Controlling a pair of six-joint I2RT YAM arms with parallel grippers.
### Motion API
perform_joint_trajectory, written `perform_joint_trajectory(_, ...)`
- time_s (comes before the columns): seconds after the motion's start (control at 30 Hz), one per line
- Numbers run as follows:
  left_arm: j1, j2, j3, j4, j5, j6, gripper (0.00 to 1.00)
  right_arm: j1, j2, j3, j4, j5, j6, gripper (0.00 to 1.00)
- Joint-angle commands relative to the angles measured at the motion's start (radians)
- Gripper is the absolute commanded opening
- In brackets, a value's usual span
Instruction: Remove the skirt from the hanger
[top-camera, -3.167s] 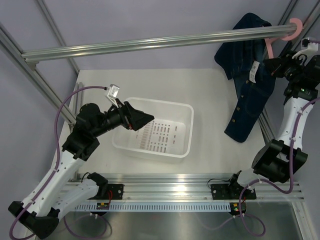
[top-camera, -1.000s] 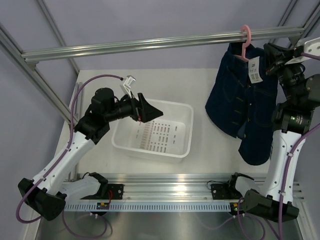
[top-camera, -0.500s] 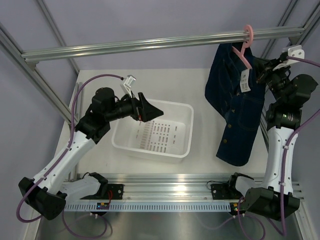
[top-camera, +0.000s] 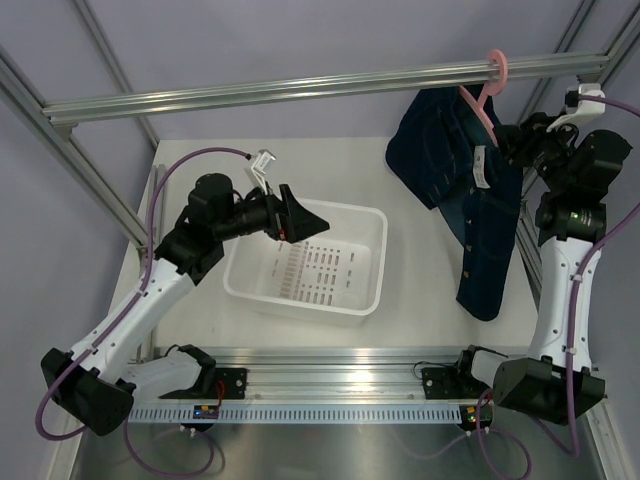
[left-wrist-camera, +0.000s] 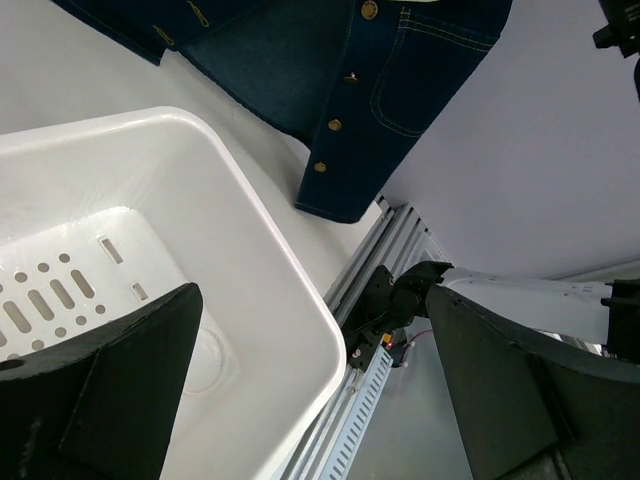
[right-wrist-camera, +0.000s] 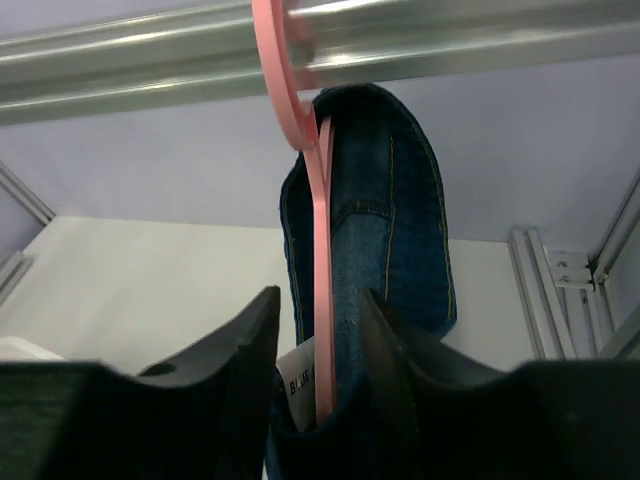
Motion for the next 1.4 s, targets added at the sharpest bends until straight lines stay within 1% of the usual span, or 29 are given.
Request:
perform_joint_trajectory(0.0, -0.004, 0.009, -0.007, 0.068, 0.039, -0.002, 0.99, 0.011, 0.043, 0.163, -0.137, -0.009, 0.048, 0.50)
perform_joint_trajectory(0.03, -0.005, 0.012, -0.009, 0.072, 0.038, 0.000, 0.99, 0.017, 0.068, 0.188, -0.162, -0.026, 0.031, 0.65)
perform_joint_trajectory(0.07, -0.004, 0.012, -0.011, 0.073, 0.041, -0.002, 0.99, 0.026, 0.076, 0.226, -0.182, -0.028, 0.014, 0.86)
perform_joint_trajectory(0.1, -0.004, 0.013, -0.014, 0.082, 0.042, -0.004, 0.99, 0.037, 0.083, 0.243, -0.227, 0.014, -0.005, 0.98)
perform_joint_trajectory(0.17, -0.005, 0.016, -0.023, 0.090, 0.044, -0.010, 0.99, 0.060, 0.097, 0.293, -0.273, 0.044, -0.062, 1.00)
perform_joint_trajectory(0.2, -0.004, 0.013, -0.026, 0.105, 0.045, -0.011, 0.99, 0.069, 0.100, 0.303, -0.296, 0.105, -0.072, 1.00)
perform_joint_trajectory(0.27, -0.005, 0.012, -0.044, 0.131, 0.049, -0.022, 0.99, 0.094, 0.128, 0.349, -0.366, 0.174, -0.091, 0.99)
perform_joint_trajectory(0.33, -0.004, 0.010, -0.058, 0.156, 0.053, -0.039, 0.99, 0.120, 0.155, 0.373, -0.394, 0.235, -0.113, 1.00)
perform_joint_trajectory(0.37, -0.005, 0.009, -0.075, 0.170, 0.058, -0.043, 0.99, 0.155, 0.160, 0.381, -0.402, 0.268, -0.116, 1.00)
perform_joint_trajectory(0.4, -0.004, 0.009, -0.080, 0.180, 0.061, -0.046, 0.99, 0.170, 0.175, 0.405, -0.463, 0.317, -0.159, 1.00)
perform_joint_trajectory(0.43, -0.005, 0.007, -0.084, 0.184, 0.062, -0.046, 0.99, 0.184, 0.213, 0.479, -0.507, 0.347, -0.173, 0.99)
perform_joint_trajectory(0.47, -0.005, 0.006, -0.093, 0.185, 0.064, -0.045, 0.99, 0.201, 0.227, 0.505, -0.568, 0.374, -0.187, 0.99)
perform_joint_trajectory(0.53, -0.005, 0.004, -0.101, 0.185, 0.068, -0.039, 0.99, 0.210, 0.235, 0.530, -0.587, 0.378, -0.225, 0.99)
perform_joint_trajectory(0.57, -0.005, 0.003, -0.104, 0.185, 0.067, -0.036, 0.99, 0.210, 0.243, 0.548, -0.629, 0.389, -0.224, 0.99)
perform_joint_trajectory(0.67, -0.005, 0.004, -0.101, 0.184, 0.072, -0.027, 0.99, 0.210, 0.295, 0.648, -0.721, 0.389, -0.220, 0.92)
perform_joint_trajectory(0.7, -0.004, 0.006, -0.100, 0.182, 0.076, -0.025, 0.99, 0.215, 0.304, 0.659, -0.754, 0.388, -0.233, 0.88)
perform_joint_trajectory(0.77, -0.005, -0.001, -0.098, 0.179, 0.079, -0.025, 0.99, 0.224, 0.307, 0.660, -0.770, 0.447, -0.242, 0.85)
perform_joint_trajectory(0.8, -0.004, -0.002, -0.100, 0.177, 0.079, -0.022, 0.99, 0.227, 0.306, 0.657, -0.773, 0.455, -0.256, 0.82)
perform_joint_trajectory(0.9, -0.004, -0.017, -0.110, 0.177, 0.078, -0.017, 0.99, 0.232, 0.286, 0.611, -0.746, 0.440, -0.265, 0.77)
perform_joint_trajectory(0.93, -0.004, -0.020, -0.112, 0.174, 0.078, -0.011, 0.99, 0.238, 0.284, 0.594, -0.746, 0.432, -0.268, 0.70)
perform_joint_trajectory(0.97, -0.005, -0.024, -0.112, 0.165, 0.075, -0.008, 0.99, 0.241, 0.283, 0.585, -0.742, 0.434, -0.273, 0.68)
perform_joint_trajectory(1.07, -0.005, -0.027, -0.110, 0.153, 0.072, 0.006, 0.99, 0.278, 0.266, 0.529, -0.718, 0.460, -0.299, 0.66)
perform_joint_trajectory(1.13, -0.005, -0.030, -0.113, 0.153, 0.072, 0.009, 0.99, 0.293, 0.238, 0.467, -0.652, 0.481, -0.306, 0.64)
perform_joint_trajectory(1.23, -0.005, -0.030, -0.112, 0.148, 0.072, 0.009, 0.99, 0.302, 0.234, 0.435, -0.618, 0.490, -0.312, 0.58)
perform_joint_trajectory(1.27, -0.004, -0.028, -0.112, 0.148, 0.073, 0.009, 0.99, 0.302, 0.234, 0.429, -0.606, 0.498, -0.314, 0.50)
perform_joint_trajectory(1.33, -0.005, -0.031, -0.113, 0.148, 0.072, 0.010, 0.99, 0.302, 0.215, 0.390, -0.574, 0.509, -0.323, 0.43)
perform_joint_trajectory(1.37, -0.004, -0.030, -0.115, 0.147, 0.070, 0.012, 0.99, 0.302, 0.206, 0.375, -0.531, 0.509, -0.329, 0.27)
